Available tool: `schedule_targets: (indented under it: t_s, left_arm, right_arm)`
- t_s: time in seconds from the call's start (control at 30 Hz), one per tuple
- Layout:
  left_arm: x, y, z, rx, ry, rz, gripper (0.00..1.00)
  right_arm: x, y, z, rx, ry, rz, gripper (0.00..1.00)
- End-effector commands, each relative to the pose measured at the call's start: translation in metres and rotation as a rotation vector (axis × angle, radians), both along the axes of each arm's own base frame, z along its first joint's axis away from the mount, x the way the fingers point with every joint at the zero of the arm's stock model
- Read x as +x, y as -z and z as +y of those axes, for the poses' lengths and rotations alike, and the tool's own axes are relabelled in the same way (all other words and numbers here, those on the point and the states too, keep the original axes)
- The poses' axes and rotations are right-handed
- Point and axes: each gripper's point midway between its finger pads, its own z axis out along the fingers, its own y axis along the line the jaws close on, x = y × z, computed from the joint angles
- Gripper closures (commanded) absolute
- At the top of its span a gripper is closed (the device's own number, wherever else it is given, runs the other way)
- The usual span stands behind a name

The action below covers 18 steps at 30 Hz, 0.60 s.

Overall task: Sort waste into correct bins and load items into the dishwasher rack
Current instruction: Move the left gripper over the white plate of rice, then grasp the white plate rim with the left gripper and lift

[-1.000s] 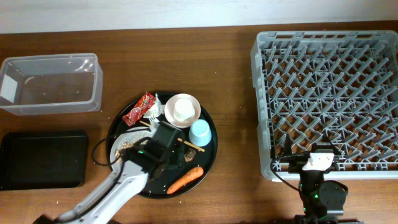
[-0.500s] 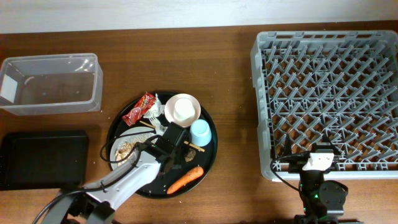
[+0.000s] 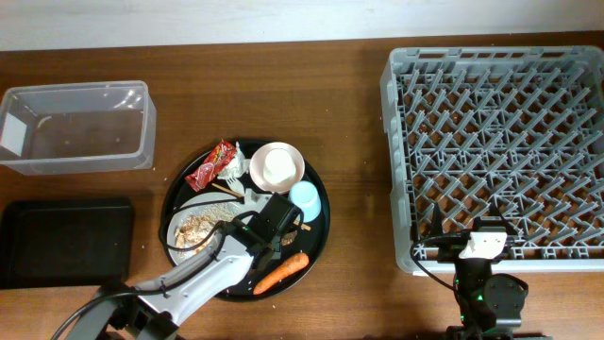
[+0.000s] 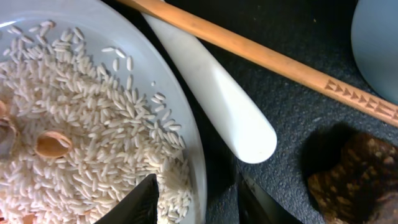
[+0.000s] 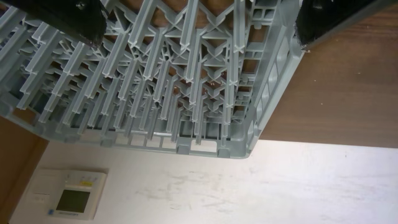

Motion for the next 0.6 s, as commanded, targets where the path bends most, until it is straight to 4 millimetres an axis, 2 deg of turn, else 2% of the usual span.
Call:
schedule_targets:
  t_s: [0.0, 0.17, 0.3, 0.4, 0.57]
  left_arm:
    - [0.003, -0.001, 0.001, 0.007, -0.024, -0.013, 0.65]
    - [0.002, 0.001, -0.003, -0.011, -0.023, -0.004, 0.71]
    - [0.0, 0.015, -0.002, 0.008, -0.022, 0.03, 0.76]
    - [0.0, 0.015, -0.003, 0.006, -0.022, 0.026, 0.76]
    - [0.001, 0.015, -0.003, 0.006, -0.022, 0.026, 0.84]
  right_arm:
    - [0.0, 0.003, -0.003, -0.007, 0.016, 0.005, 0.01]
    - [0.0, 0.003, -0.003, -0.007, 0.016, 0.005, 0.01]
    - [0.0, 0.003, -0.003, -0.007, 0.016, 0.005, 0.01]
    - [0.0, 0.003, -0.003, -0.007, 0.016, 0.005, 0.01]
    - [0.0, 0.003, -0.003, -0.007, 0.016, 0.005, 0.01]
